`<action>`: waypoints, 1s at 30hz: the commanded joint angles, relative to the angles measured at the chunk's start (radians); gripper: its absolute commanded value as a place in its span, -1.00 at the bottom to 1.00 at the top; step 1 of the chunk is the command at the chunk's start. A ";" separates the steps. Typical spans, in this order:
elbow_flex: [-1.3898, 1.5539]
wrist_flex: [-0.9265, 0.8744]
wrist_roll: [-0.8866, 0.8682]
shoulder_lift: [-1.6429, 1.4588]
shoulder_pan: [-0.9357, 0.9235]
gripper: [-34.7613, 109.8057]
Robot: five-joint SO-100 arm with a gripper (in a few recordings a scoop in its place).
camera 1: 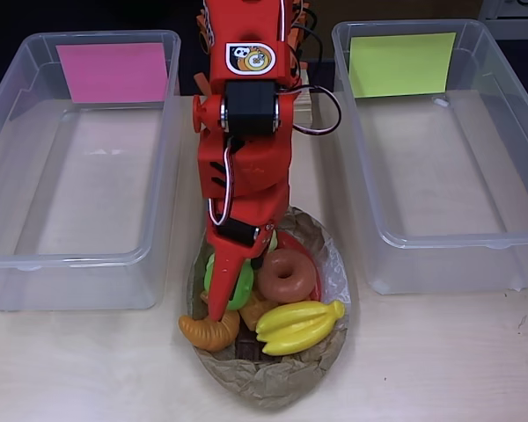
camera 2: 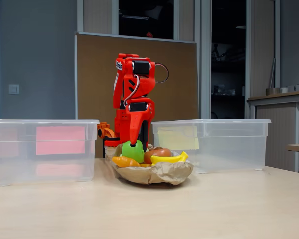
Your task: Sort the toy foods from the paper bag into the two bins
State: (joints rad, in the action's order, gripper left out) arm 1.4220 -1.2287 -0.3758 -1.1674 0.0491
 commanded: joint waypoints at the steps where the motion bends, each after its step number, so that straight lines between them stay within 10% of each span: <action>1: -0.067 -0.038 -0.018 0.003 0.011 0.11; 30: -0.046 -0.046 0.169 -0.032 -0.048 -0.25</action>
State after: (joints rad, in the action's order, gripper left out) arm 1.4159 -1.2701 -0.2347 -1.1689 0.0123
